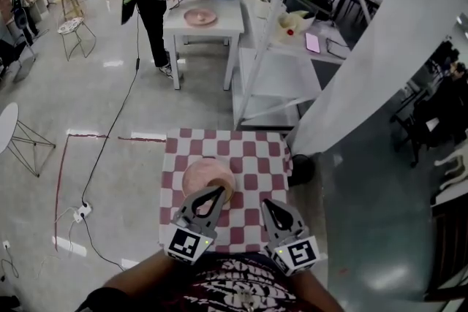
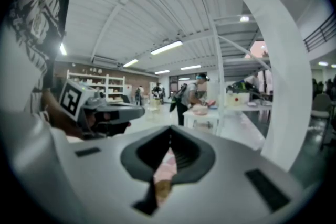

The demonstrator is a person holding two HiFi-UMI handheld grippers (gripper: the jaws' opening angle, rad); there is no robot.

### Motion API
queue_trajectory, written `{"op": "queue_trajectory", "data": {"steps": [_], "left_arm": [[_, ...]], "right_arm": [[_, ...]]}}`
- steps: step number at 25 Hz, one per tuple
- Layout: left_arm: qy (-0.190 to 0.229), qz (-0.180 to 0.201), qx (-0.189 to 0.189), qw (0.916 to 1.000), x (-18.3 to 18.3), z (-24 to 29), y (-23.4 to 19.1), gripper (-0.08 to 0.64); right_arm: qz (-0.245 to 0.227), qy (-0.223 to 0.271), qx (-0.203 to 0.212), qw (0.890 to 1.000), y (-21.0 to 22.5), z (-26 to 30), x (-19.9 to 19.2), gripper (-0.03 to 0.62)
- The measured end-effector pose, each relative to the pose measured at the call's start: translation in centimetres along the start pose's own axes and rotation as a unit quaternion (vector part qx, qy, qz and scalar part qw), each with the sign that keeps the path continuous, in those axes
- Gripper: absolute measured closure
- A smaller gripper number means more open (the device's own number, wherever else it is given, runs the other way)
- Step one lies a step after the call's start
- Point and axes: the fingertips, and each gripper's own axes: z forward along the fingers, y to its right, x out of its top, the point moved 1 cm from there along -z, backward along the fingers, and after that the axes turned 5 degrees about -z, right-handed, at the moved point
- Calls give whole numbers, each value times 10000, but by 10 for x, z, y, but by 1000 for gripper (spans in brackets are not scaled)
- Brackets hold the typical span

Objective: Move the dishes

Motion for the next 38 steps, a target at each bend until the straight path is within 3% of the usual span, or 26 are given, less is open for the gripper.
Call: {"op": "queue_trajectory", "data": {"steps": [9, 15, 24, 28, 38], "left_arm": [[-1, -20, -193, 9998, 2, 6, 14, 529], [-42, -162, -95, 9998, -7, 3, 16, 529], [-152, 14, 427, 9990, -10, 16, 32, 529], [-186, -248, 723, 9969, -6, 17, 57, 530], [-288, 116, 1946, 9804, 6, -34, 79, 529]], "right_arm": [[-94, -138, -88, 9998, 4, -7, -5, 558], [-106, -256, 13, 9996, 2, -7, -10, 558], [-296, -58, 387, 9988, 22, -34, -17, 558], [-274, 121, 635, 9975, 29, -56, -16, 558], [26, 473, 1619, 9857, 11, -63, -26, 558]]}}
